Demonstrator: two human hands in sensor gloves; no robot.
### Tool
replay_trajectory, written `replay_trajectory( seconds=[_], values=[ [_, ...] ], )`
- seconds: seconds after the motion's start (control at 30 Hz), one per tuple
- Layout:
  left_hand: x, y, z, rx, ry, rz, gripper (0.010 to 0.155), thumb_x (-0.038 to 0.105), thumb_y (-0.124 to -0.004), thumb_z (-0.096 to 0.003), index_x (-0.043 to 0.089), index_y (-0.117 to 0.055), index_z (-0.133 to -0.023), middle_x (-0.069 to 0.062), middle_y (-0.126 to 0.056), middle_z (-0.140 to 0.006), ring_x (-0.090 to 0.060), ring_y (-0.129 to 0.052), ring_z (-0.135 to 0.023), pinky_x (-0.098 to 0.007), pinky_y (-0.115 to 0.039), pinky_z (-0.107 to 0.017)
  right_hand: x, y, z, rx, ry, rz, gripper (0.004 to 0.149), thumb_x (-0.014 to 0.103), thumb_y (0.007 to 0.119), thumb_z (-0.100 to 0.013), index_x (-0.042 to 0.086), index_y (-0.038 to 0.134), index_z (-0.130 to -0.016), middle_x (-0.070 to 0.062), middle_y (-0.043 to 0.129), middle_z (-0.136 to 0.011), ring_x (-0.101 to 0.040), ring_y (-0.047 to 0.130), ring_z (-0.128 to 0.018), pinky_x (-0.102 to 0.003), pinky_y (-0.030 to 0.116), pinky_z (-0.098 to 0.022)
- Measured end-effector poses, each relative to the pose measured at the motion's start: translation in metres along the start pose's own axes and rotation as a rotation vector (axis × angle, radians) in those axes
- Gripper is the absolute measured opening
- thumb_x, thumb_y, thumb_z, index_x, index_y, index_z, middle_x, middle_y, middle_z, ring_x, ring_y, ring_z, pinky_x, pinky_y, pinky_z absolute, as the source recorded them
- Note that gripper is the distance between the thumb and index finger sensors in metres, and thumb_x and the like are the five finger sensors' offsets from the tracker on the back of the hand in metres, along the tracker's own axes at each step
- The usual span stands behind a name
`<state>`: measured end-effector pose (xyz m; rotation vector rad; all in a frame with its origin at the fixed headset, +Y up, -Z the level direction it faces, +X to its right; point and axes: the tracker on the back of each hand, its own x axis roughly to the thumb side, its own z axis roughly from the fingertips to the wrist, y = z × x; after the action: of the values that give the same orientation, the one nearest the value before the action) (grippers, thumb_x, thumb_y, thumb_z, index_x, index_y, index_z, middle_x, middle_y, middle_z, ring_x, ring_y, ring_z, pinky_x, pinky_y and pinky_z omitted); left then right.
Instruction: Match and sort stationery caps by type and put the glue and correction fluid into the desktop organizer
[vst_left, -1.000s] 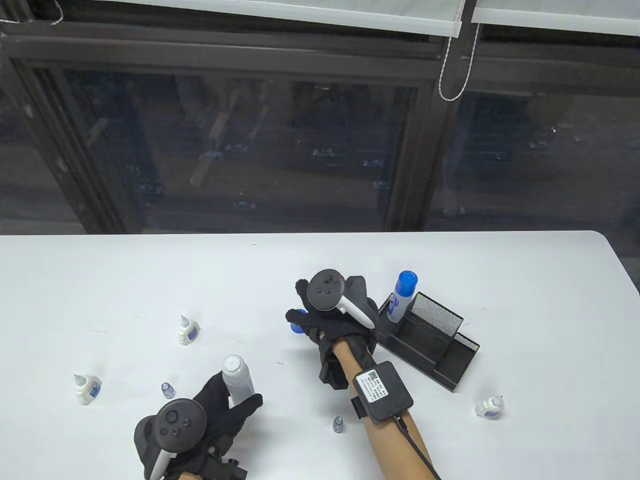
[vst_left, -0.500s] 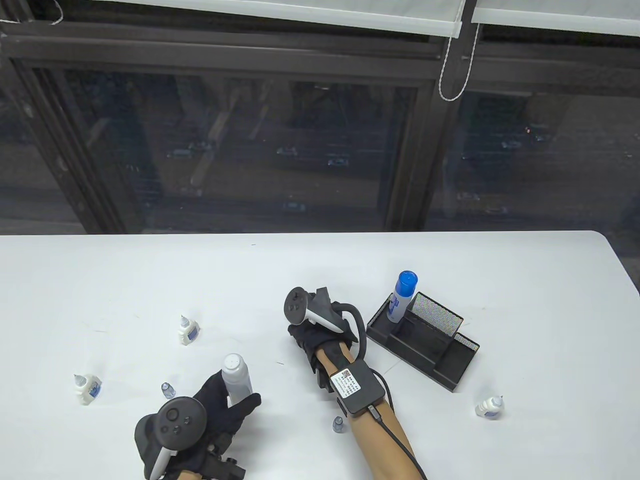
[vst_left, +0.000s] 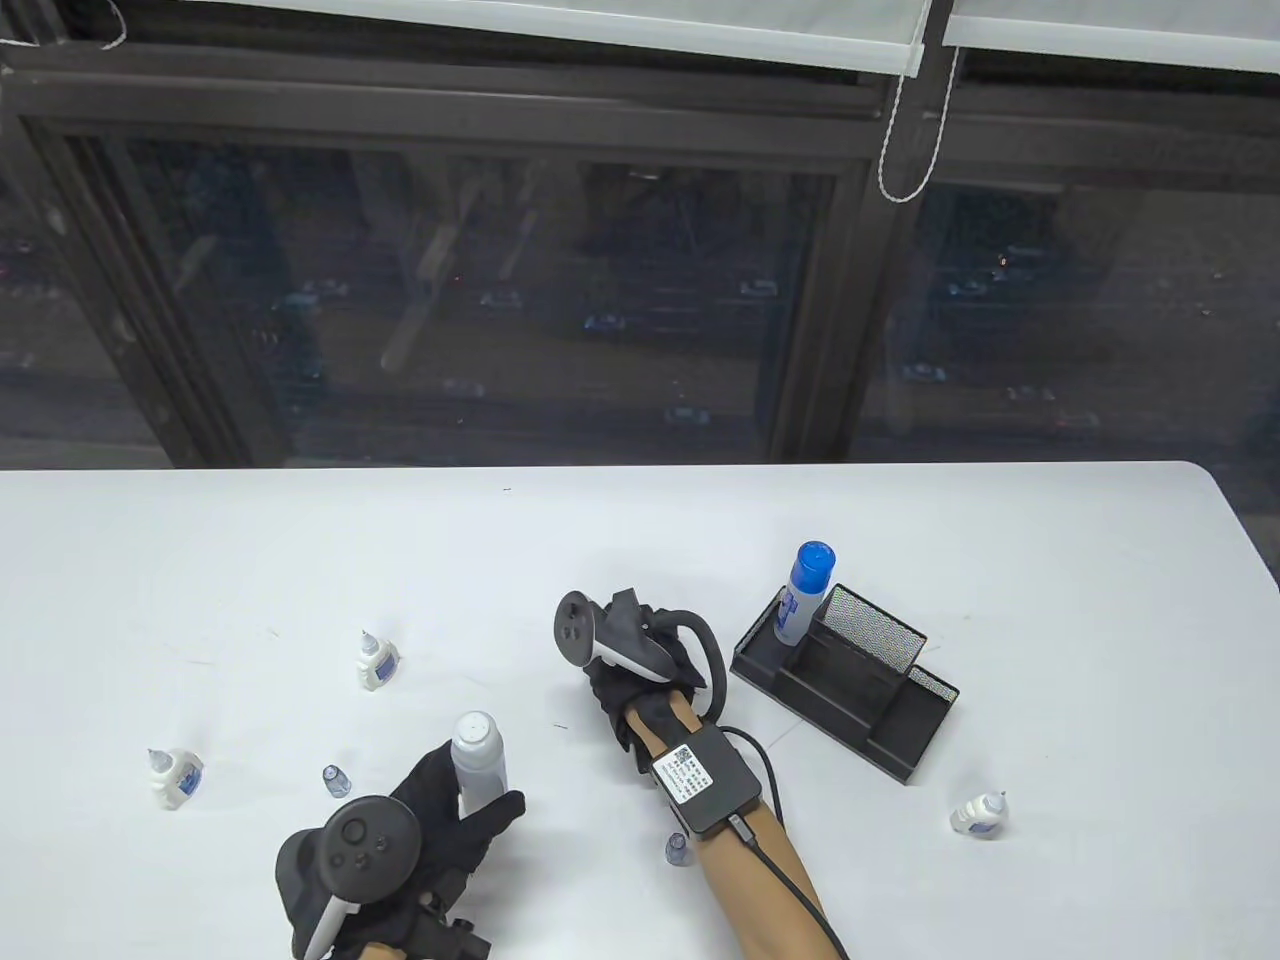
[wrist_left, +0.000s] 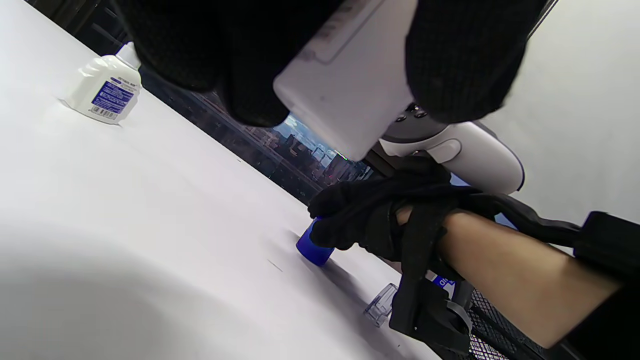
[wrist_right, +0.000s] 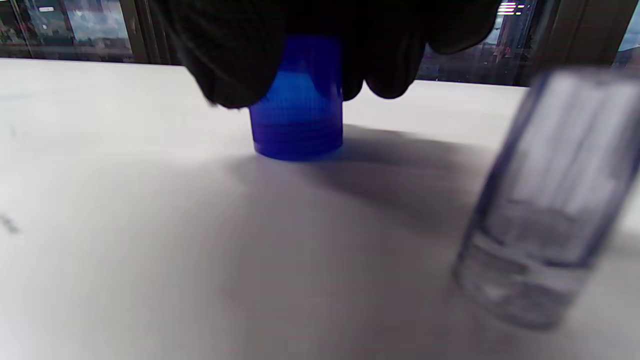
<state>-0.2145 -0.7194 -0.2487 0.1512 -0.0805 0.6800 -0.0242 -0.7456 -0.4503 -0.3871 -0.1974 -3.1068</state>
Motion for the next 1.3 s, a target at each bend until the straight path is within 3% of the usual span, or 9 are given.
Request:
replay_trajectory(
  seconds=[0.27, 0.53, 0.7, 0.83, 0.97, 1.17, 1.3],
  values=[
    [0.001, -0.003, -0.001, -0.024, -0.001, 0.004, 0.071, 0.057, -0.084, -0.0494, 0.022, -0.062, -0.108, -0.007, -0.081, -0.105, -0.031, -0.093, -0.091, -0.052, -0.077, -0.065, 0.0, -0.054, 0.035, -0.076, -0.1, -0.147, 0.064, 0.034, 0.083, -0.048, 0.023, 0.059, -0.106, -0.011, 0.073, -0.105, -0.037, 0.074, -0.094, -0.057, 0.057, -0.073],
    [0.009, -0.012, 0.001, -0.072, -0.048, -0.021, 0.071, 0.057, -0.084, -0.0493, 0.022, -0.063, -0.108, -0.007, -0.082, -0.104, -0.031, -0.094, -0.09, -0.052, -0.077, -0.065, -0.019, -0.112, 0.112, -0.224, -0.271, -0.46, 0.064, 0.035, 0.083, -0.048, 0.022, 0.059, -0.106, -0.011, 0.074, -0.104, -0.037, 0.076, -0.093, -0.057, 0.058, -0.073],
    [0.016, -0.02, 0.003, -0.113, -0.086, -0.046, 0.071, 0.058, -0.084, -0.0491, 0.022, -0.063, -0.107, -0.006, -0.083, -0.104, -0.031, -0.094, -0.09, -0.052, -0.077, -0.065, -0.035, -0.113, 0.161, -0.252, -0.403, -0.679, 0.064, 0.035, 0.082, -0.049, 0.021, 0.059, -0.107, -0.012, 0.074, -0.104, -0.037, 0.076, -0.093, -0.058, 0.059, -0.072],
    [0.022, -0.027, 0.004, -0.133, -0.116, -0.066, 0.071, 0.058, -0.084, -0.0491, 0.022, -0.063, -0.107, -0.006, -0.083, -0.104, -0.03, -0.094, -0.09, -0.052, -0.078, -0.065, -0.033, -0.103, 0.185, -0.264, -0.449, -0.715, 0.064, 0.035, 0.082, -0.049, 0.021, 0.059, -0.107, -0.012, 0.073, -0.104, -0.038, 0.076, -0.093, -0.058, 0.059, -0.072],
    [0.024, -0.033, 0.006, -0.168, -0.128, -0.093, 0.07, 0.057, -0.084, -0.0492, 0.023, -0.063, -0.107, -0.006, -0.082, -0.104, -0.031, -0.095, -0.089, -0.052, -0.077, -0.065, -0.035, -0.1, 0.192, -0.297, -0.423, -0.651, 0.064, 0.035, 0.082, -0.049, 0.021, 0.059, -0.107, -0.012, 0.074, -0.104, -0.038, 0.077, -0.092, -0.058, 0.06, -0.072],
    [0.027, -0.033, 0.008, -0.175, -0.155, -0.144, 0.07, 0.058, -0.084, -0.0491, 0.023, -0.064, -0.107, -0.006, -0.083, -0.103, -0.031, -0.094, -0.089, -0.052, -0.077, -0.065, -0.04, -0.102, 0.199, -0.272, -0.455, -0.737, 0.064, 0.034, 0.082, -0.049, 0.021, 0.059, -0.107, -0.013, 0.073, -0.104, -0.039, 0.076, -0.092, -0.059, 0.059, -0.072],
    [0.032, -0.032, 0.009, -0.168, -0.186, -0.187, 0.07, 0.058, -0.083, -0.0493, 0.024, -0.064, -0.108, -0.006, -0.084, -0.103, -0.03, -0.095, -0.089, -0.052, -0.078, -0.065, -0.023, -0.103, 0.205, -0.213, -0.514, -0.59, 0.063, 0.033, 0.081, -0.05, 0.022, 0.059, -0.108, -0.012, 0.071, -0.106, -0.039, 0.074, -0.094, -0.059, 0.058, -0.073]
  ],
)
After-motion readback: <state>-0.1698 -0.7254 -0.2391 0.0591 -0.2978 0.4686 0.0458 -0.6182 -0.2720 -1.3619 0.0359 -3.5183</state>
